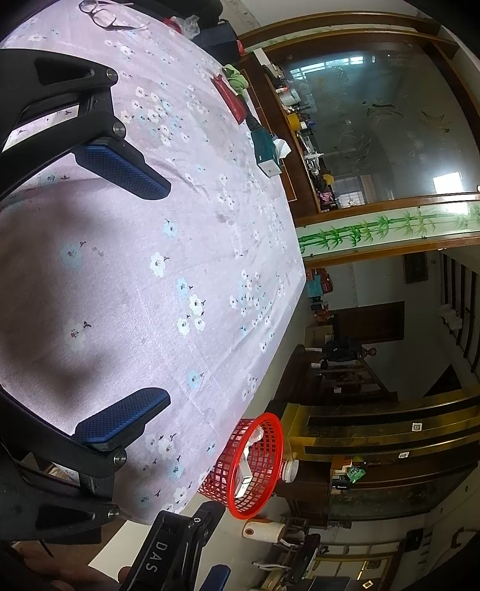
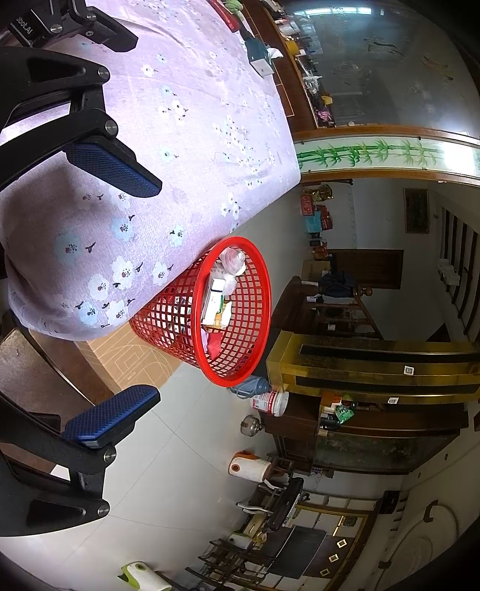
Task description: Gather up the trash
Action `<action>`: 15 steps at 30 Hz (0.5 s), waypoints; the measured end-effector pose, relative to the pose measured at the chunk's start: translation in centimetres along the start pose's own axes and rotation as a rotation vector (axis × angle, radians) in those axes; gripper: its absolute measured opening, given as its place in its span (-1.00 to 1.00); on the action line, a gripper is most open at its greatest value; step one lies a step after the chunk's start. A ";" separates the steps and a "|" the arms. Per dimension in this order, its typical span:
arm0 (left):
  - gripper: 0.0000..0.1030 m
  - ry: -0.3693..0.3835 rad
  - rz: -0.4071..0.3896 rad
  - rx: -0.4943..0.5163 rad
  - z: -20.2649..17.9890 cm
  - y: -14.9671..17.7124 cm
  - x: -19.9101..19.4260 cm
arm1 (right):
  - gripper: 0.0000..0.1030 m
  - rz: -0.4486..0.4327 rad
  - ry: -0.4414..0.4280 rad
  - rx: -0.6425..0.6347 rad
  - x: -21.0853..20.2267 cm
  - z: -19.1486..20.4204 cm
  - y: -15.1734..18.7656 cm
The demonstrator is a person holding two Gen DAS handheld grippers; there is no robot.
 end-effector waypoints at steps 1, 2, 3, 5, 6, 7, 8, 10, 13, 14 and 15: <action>0.96 0.000 0.000 0.000 0.0 0.0 0.0 | 0.99 0.001 0.000 0.000 0.0 0.0 0.0; 0.96 0.000 0.000 -0.001 -0.1 0.0 0.0 | 0.99 0.002 -0.001 0.001 0.0 0.0 0.0; 0.96 -0.001 0.000 -0.001 -0.1 0.0 0.0 | 0.99 0.002 -0.001 0.001 0.0 0.0 0.0; 0.96 0.000 0.001 -0.001 0.0 0.0 0.0 | 0.99 0.002 -0.001 0.000 0.1 0.0 0.0; 0.96 0.000 0.001 -0.001 0.0 0.0 0.0 | 0.99 0.003 0.000 -0.001 0.1 0.1 0.1; 0.96 0.001 0.003 -0.002 -0.1 0.1 0.0 | 0.99 0.002 -0.002 0.000 0.1 0.1 0.1; 0.96 0.001 0.002 -0.001 0.0 0.0 0.0 | 0.99 0.003 -0.003 0.000 0.1 0.1 0.0; 0.96 0.001 0.001 -0.001 0.0 0.0 0.0 | 0.99 0.003 -0.003 -0.001 0.2 0.1 0.1; 0.96 0.002 0.002 -0.002 0.0 0.0 0.0 | 0.99 0.005 -0.005 -0.002 0.2 0.2 0.3; 0.96 0.003 0.002 -0.002 0.0 0.1 0.0 | 0.99 0.004 -0.006 -0.003 0.2 0.2 0.3; 0.96 0.004 0.003 -0.003 0.0 0.1 0.0 | 0.99 0.004 -0.007 -0.004 0.3 0.3 0.3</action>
Point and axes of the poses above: each gripper's, at about its wrist camera, not at the fingertips, and x roughly the way its jaws point, z to its left, y to its underside, the point moved 9 cm from there along x, roughly the way its jaws point, and after that the axes turned 15 degrees about -y, right-handed, at the moved point
